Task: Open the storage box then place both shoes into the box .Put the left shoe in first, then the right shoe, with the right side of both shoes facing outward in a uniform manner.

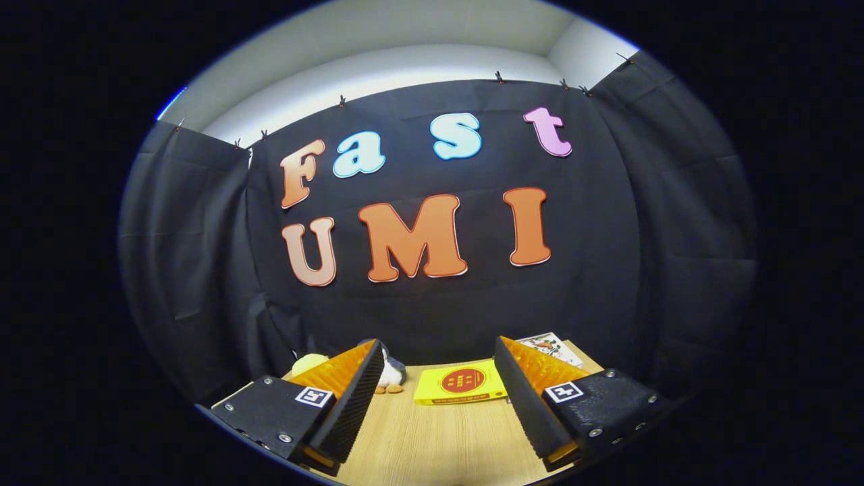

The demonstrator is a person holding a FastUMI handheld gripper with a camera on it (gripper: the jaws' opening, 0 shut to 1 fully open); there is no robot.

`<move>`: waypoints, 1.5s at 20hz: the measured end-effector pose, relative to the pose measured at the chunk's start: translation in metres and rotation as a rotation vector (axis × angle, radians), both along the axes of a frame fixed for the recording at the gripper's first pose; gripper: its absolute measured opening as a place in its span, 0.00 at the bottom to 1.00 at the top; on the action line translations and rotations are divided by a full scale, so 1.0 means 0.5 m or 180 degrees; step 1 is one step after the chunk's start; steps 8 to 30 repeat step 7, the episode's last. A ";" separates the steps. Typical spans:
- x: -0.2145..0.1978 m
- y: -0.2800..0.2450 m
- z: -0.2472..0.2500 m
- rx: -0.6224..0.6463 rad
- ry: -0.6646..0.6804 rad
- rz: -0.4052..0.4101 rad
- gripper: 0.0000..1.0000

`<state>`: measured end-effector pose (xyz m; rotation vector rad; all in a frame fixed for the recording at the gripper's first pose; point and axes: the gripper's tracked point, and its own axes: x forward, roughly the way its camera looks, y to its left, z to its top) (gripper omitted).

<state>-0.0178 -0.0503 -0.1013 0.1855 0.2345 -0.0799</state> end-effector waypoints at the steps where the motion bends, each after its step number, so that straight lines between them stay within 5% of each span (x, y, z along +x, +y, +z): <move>1: 0.003 -0.006 0.005 -0.0047 -0.0038 0.0005 0.98; 7: 0.022 -0.015 0.064 -0.0227 -0.0370 -0.0028 0.98; 30: 0.022 -0.015 0.064 -0.0227 -0.0370 -0.0028 0.98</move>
